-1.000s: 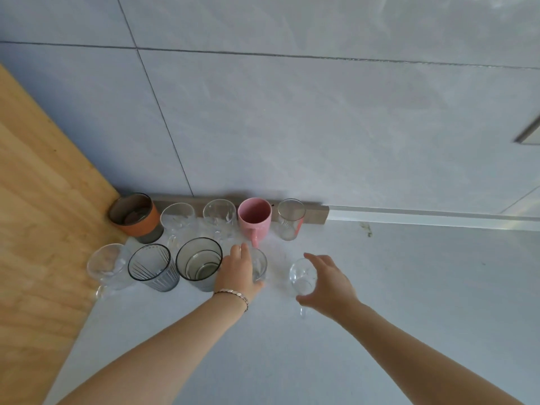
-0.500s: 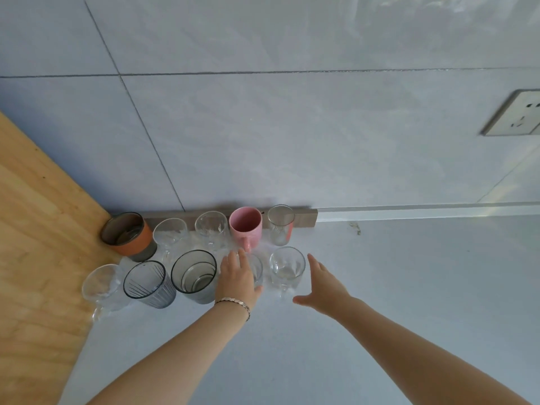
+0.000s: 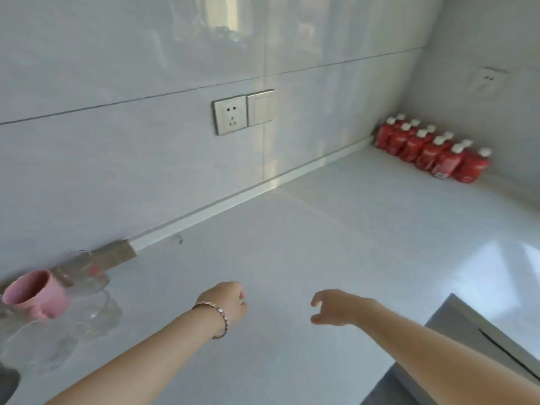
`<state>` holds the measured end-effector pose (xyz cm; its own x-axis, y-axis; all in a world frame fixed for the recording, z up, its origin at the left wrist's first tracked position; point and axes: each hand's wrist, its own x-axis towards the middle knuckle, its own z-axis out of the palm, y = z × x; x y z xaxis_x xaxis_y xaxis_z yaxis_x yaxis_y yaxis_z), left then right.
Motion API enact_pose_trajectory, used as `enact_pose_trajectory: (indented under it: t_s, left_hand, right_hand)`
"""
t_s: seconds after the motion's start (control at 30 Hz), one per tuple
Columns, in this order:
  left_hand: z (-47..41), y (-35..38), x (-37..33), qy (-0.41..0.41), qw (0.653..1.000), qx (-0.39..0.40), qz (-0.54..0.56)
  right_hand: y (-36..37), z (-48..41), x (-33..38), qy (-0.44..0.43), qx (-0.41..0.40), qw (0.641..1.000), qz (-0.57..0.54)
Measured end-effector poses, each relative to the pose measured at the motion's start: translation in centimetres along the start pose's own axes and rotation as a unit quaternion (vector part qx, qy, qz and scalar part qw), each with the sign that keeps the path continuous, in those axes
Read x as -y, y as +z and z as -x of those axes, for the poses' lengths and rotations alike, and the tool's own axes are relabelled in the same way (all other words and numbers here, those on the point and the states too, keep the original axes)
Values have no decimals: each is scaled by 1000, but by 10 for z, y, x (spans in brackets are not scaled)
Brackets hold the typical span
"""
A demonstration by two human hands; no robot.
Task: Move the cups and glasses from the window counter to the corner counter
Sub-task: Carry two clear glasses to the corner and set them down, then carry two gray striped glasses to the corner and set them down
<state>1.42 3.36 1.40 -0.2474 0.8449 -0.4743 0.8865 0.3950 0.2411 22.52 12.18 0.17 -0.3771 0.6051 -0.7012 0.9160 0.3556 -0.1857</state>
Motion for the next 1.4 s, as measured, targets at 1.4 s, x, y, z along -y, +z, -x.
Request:
enact_pose_trajectory:
  t_s: [1.4]
  left_hand:
    - [-102, 250, -806, 340, 936, 83, -26]
  right_hand:
    - [89, 252, -746, 305, -251, 841, -369]
